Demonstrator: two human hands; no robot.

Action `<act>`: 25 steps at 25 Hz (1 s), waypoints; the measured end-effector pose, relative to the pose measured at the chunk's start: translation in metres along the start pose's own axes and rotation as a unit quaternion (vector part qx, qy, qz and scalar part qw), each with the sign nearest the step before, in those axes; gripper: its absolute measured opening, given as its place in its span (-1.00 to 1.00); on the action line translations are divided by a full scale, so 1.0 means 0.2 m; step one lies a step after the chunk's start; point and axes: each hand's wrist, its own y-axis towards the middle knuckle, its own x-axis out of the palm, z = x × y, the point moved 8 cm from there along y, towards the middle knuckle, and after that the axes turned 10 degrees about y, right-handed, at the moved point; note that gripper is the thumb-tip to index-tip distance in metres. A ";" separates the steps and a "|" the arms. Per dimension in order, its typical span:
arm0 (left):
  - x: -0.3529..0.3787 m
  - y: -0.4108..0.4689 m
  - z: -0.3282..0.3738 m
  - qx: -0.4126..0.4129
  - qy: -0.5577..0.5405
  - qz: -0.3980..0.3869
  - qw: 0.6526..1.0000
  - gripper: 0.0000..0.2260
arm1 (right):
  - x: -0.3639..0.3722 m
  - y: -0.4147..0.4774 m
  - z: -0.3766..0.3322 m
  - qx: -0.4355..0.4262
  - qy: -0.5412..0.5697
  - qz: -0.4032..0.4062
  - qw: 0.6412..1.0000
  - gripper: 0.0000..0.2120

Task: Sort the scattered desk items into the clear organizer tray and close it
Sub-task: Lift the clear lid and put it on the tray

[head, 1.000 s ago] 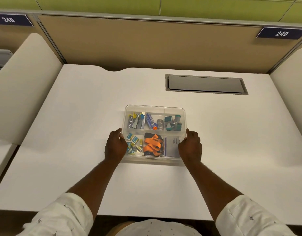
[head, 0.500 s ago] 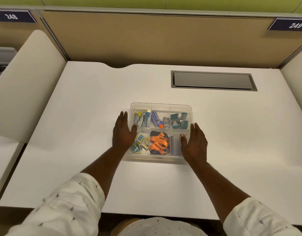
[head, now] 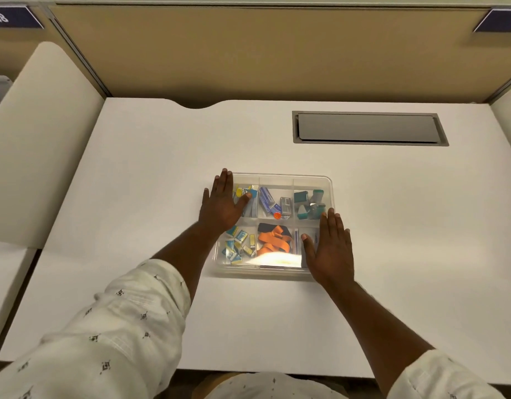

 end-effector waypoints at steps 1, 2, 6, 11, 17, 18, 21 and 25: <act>0.01 -0.01 0.00 0.000 -0.004 0.003 1.000 -0.23 | 0.00 0.00 0.00 0.000 -0.001 -0.003 1.000 -0.26; 0.01 -0.01 0.00 0.001 -0.006 0.007 1.000 -0.21 | 0.00 0.00 0.00 0.001 -0.001 -0.006 1.000 -0.25; 0.03 -0.01 0.00 0.001 -0.008 0.022 1.000 -0.18 | 0.01 0.01 0.00 0.003 0.004 -0.015 1.000 -0.22; 0.00 -0.03 -0.01 0.011 0.020 0.022 1.000 -0.15 | -0.01 0.01 -0.01 0.005 -0.005 -0.013 1.000 -0.20; 0.00 -0.21 0.06 0.041 0.046 0.058 0.996 -0.16 | -0.09 0.23 -0.07 -0.021 0.019 -0.007 1.000 -0.20; 0.02 -0.25 0.07 0.043 0.055 0.059 0.996 -0.17 | -0.09 0.28 -0.07 -0.026 0.014 -0.020 0.999 -0.22; 0.06 -0.35 0.08 0.051 0.077 0.069 0.993 -0.17 | -0.06 0.41 -0.05 -0.029 -0.015 -0.065 0.997 -0.21; 0.09 -0.42 0.09 0.062 0.101 0.075 0.990 -0.14 | -0.02 0.45 0.01 -0.014 -0.017 -0.105 0.994 -0.16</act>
